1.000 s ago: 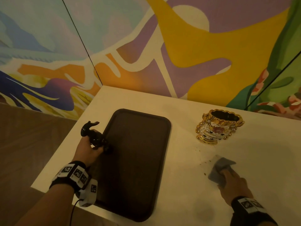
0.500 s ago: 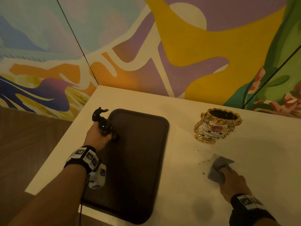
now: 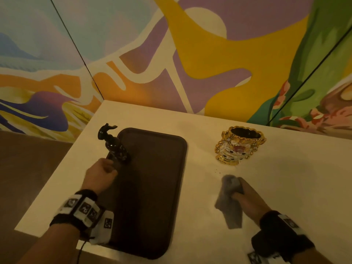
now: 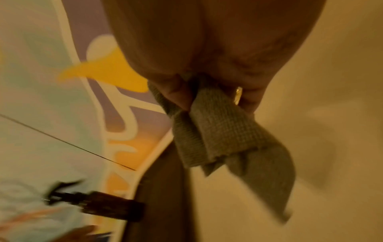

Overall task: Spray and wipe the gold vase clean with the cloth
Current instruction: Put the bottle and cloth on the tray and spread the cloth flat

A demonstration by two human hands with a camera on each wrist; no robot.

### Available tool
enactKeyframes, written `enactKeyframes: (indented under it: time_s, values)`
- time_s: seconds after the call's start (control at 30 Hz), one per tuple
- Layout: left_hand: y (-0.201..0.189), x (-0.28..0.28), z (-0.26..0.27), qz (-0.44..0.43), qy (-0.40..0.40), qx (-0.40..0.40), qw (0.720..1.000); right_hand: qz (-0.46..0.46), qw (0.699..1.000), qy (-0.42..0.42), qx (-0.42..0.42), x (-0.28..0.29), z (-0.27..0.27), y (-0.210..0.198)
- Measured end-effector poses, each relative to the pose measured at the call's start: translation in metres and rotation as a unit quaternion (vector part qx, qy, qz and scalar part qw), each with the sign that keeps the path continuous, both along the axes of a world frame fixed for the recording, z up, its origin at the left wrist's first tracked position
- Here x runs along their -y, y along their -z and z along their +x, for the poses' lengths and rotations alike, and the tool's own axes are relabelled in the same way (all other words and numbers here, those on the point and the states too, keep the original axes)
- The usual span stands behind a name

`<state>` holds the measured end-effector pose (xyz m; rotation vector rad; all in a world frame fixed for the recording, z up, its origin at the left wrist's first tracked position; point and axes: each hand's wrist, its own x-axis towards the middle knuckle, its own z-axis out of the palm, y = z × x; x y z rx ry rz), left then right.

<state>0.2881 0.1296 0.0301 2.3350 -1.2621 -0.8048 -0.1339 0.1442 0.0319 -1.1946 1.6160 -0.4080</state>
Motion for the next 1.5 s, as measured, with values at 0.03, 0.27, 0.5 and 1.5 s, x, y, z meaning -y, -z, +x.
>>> enactKeyframes:
  time_s: [0.03, 0.27, 0.5, 1.5]
  values:
    - [0.000, -0.009, -0.010, 0.003, 0.040, -0.009, 0.999, 0.006, 0.999, 0.005, 0.053, 0.001, 0.013, -0.010]
    - [-0.001, -0.034, -0.088, 0.087, 0.112, -0.428, 0.892, 0.148, 0.894, 0.037, 0.422, -0.009, 0.114, -0.052]
    - [-0.022, -0.054, -0.059, -0.005, 0.115, -0.359, 0.926, 0.120, 0.929, 0.019, 0.351, -0.010, 0.164, -0.045]
    - [-0.068, -0.056, 0.012, -0.096, 0.257, -0.040, 0.961, -0.178, 0.938, -0.262, 0.137, 0.000, 0.226, -0.055]
